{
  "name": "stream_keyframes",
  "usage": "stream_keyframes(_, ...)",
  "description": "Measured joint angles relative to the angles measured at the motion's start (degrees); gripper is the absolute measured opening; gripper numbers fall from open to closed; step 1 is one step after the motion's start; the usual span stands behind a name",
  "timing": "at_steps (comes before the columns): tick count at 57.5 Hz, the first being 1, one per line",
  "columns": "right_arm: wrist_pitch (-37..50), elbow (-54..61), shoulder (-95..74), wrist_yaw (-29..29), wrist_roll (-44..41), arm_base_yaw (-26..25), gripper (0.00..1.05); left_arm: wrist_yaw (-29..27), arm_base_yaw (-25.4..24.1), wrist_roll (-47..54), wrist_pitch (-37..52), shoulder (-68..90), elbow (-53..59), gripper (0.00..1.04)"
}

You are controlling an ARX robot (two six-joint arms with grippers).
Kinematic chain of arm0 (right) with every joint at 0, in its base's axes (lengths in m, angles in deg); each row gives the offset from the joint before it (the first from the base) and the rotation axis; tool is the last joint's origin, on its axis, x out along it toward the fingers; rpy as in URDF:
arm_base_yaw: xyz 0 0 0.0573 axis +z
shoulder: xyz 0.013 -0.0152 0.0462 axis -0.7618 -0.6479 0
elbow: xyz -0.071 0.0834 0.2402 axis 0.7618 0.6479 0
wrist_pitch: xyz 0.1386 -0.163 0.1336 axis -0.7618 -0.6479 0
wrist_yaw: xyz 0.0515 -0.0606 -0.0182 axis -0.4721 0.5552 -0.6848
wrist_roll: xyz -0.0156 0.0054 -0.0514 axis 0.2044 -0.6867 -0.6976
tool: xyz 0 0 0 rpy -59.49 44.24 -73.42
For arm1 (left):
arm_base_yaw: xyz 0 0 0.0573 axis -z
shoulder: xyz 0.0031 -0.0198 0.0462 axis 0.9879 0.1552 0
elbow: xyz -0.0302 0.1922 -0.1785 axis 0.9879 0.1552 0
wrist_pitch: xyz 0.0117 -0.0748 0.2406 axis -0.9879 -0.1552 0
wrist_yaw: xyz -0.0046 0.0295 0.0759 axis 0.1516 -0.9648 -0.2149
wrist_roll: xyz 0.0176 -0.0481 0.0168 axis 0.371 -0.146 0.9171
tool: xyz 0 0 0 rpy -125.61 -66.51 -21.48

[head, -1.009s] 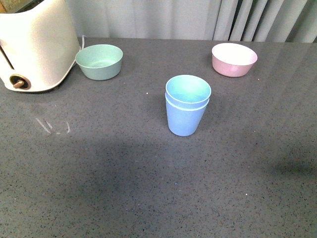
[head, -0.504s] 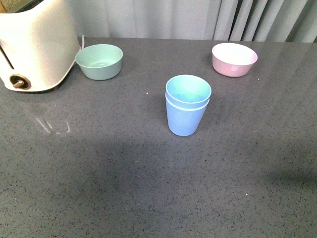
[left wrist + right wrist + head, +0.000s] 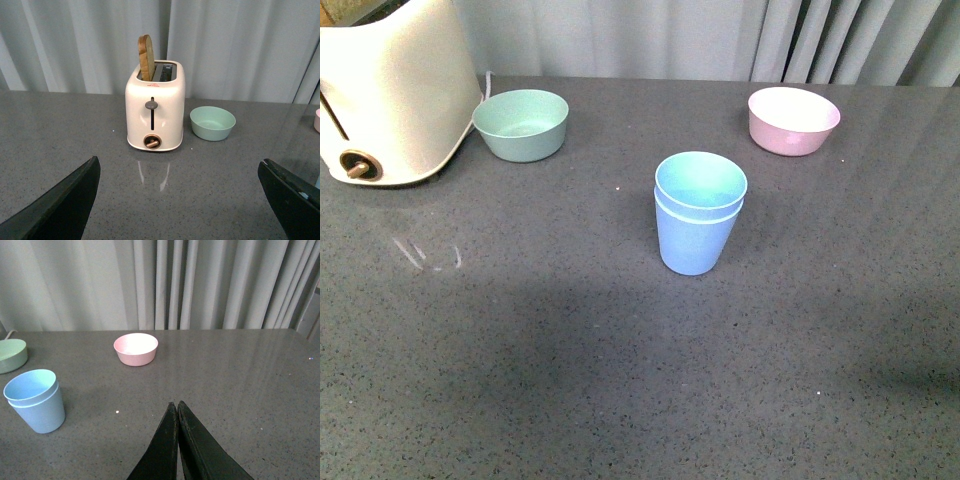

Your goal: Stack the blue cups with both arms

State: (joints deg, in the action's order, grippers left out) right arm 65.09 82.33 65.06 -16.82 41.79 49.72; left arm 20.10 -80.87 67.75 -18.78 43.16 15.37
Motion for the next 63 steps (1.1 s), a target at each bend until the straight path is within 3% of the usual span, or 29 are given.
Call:
stream_keyframes(4, 0.0, 0.0, 0.0, 0.0, 0.0, 0.0, 0.02, 0.0, 0.0, 0.0, 0.0, 0.0, 0.0, 0.96)
stream_keyframes(7, 0.0, 0.0, 0.1, 0.0, 0.0, 0.0, 0.09, 0.0, 0.0, 0.0, 0.0, 0.0, 0.0, 0.96)
stream_keyframes(16, 0.0, 0.0, 0.1, 0.0, 0.0, 0.0, 0.43, 0.0, 0.0, 0.0, 0.0, 0.0, 0.0, 0.96)
stream_keyframes(27, 0.0, 0.0, 0.1, 0.0, 0.0, 0.0, 0.72, 0.0, 0.0, 0.0, 0.0, 0.0, 0.0, 0.96)
stream_keyframes(33, 0.0, 0.0, 0.1, 0.0, 0.0, 0.0, 0.95, 0.0, 0.0, 0.0, 0.0, 0.0, 0.0, 0.96)
stream_keyframes(63, 0.0, 0.0, 0.1, 0.0, 0.0, 0.0, 0.96, 0.0, 0.0, 0.0, 0.0, 0.0, 0.0, 0.96)
